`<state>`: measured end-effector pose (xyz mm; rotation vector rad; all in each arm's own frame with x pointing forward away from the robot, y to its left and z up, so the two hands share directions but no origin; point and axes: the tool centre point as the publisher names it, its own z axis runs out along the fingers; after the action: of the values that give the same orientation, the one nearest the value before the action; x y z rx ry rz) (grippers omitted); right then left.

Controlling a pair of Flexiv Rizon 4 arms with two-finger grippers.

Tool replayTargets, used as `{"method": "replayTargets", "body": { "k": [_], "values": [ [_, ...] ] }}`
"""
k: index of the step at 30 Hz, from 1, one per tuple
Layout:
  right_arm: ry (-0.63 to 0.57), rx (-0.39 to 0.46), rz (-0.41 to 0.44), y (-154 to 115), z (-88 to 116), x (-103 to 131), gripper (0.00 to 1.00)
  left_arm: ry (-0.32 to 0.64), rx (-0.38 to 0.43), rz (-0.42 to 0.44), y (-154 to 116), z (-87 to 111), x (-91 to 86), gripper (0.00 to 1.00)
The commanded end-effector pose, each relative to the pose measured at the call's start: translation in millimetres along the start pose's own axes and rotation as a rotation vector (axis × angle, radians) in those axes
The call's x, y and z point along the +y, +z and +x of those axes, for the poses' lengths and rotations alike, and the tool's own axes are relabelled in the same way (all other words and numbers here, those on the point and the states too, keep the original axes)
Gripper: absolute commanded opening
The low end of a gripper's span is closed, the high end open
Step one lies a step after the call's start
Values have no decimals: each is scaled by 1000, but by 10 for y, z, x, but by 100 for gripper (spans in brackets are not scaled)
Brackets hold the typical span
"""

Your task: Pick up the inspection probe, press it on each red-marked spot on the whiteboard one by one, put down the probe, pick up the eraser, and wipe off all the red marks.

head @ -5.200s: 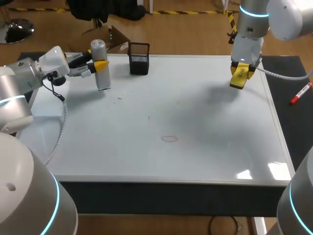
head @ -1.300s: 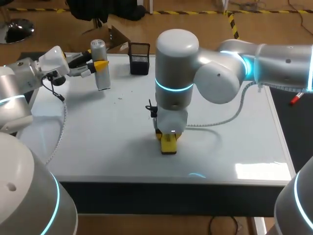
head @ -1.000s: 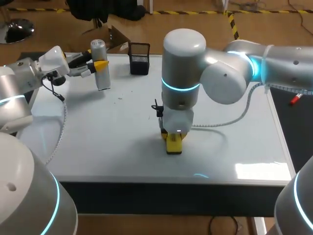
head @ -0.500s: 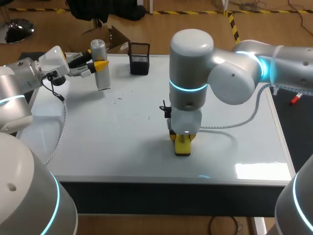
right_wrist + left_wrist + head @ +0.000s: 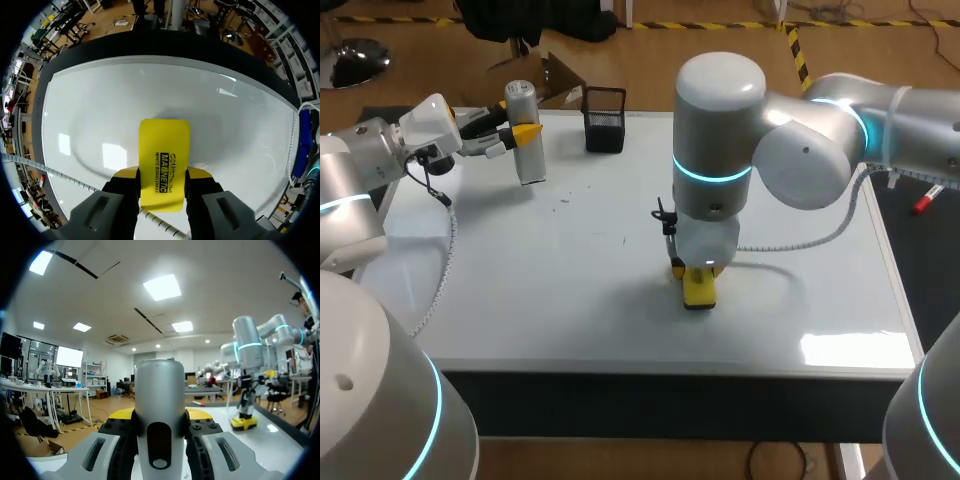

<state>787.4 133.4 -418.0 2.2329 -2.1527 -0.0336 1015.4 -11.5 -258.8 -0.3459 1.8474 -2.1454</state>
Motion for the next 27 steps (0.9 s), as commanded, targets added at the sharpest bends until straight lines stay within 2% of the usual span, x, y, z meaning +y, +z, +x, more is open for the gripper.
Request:
{"method": "replayTargets", "body": {
  "k": [1,9,13,20,24,25,27],
  "values": [
    [-14,4,12,-270,75,0,0,1,-4,0,2,12,-17,0],
    [-22,6,27,-387,95,-71,0,1,-4,0,2,12,-17,0],
    [3,-7,29,-409,187,-155,0,1,-4,0,2,12,-17,0],
    [64,53,72,-522,484,-590,0,1,-4,0,2,12,-17,0],
    [93,47,86,-572,652,-857,0,1,-4,0,2,12,-17,0],
    [96,17,86,-593,684,-918,0,1,-4,0,2,12,-17,0],
    [105,48,88,-608,753,-1050,0,1,-4,0,2,12,-17,0]
  ]
}}
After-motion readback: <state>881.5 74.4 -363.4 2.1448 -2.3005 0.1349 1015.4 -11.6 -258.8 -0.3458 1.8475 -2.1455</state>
